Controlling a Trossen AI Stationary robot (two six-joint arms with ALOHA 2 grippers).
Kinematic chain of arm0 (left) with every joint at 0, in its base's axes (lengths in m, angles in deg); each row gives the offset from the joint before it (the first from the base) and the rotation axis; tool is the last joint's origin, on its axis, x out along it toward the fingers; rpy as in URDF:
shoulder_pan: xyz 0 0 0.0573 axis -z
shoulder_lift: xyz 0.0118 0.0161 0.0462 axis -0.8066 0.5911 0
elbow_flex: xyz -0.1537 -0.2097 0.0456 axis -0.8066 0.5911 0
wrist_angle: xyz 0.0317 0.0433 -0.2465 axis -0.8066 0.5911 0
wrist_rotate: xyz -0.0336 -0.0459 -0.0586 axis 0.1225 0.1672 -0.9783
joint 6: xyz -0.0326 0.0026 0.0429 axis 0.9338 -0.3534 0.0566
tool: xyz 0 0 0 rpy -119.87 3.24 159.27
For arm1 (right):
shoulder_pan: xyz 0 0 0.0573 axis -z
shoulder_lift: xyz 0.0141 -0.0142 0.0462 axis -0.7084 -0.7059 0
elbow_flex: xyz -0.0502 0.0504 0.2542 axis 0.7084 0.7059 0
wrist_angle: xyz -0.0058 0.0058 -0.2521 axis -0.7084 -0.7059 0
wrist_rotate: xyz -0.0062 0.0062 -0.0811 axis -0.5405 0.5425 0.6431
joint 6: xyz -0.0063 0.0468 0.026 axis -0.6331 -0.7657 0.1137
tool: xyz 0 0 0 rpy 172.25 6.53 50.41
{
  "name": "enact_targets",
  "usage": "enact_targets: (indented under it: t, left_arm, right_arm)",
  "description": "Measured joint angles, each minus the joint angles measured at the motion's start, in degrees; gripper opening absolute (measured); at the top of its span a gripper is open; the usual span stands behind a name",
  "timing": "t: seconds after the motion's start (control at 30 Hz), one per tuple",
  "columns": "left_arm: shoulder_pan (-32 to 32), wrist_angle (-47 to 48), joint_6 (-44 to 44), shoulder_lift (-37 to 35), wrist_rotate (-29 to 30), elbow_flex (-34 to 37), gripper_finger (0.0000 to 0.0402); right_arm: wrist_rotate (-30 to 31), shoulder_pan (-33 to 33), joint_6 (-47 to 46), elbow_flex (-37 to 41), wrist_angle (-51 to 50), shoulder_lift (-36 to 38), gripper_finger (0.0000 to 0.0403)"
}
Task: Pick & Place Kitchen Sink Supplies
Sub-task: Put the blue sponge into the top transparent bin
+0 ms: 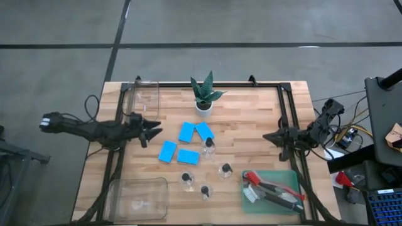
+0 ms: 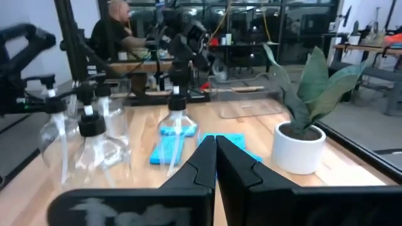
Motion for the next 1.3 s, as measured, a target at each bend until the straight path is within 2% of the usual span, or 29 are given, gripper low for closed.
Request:
enact_targets:
  t: [0.17, 0.37, 0.5, 0.7, 0.93, 1.3]
  left_arm:
    - [-2.34, 0.79, 0.74, 8.65, -1.48, -6.83, 0.0230]
    - [-6.05, 11.43, 1.00, 19.52, -1.98, -17.95, 0.0229]
    - [-9.04, 16.20, 1.78, 26.58, -2.40, -23.32, 0.0229]
    - [-15.49, 15.98, 1.78, 36.68, -8.55, -27.73, 0.0229]
    - [-22.17, 15.88, 0.26, 44.38, -20.66, -33.17, 0.0229]
    - [-25.86, 16.45, -3.49, 49.16, -21.63, -35.80, 0.0229]
  right_arm:
    - [-0.08, -0.02, -1.11, 0.10, -2.42, -0.02, 0.0008]
    - [4.56, -0.07, -2.53, -0.08, -2.52, -0.02, 0.0008]
    - [4.45, -0.07, -2.54, -0.25, -2.46, -0.26, 0.0008]
    - [4.33, -0.07, -2.54, -0.25, -2.48, -1.04, 0.0008]
    - [4.31, -0.07, -2.54, -0.23, -2.49, -1.24, 0.0008]
    - [4.30, -0.07, -2.54, -0.23, -2.50, -1.27, 0.0008]
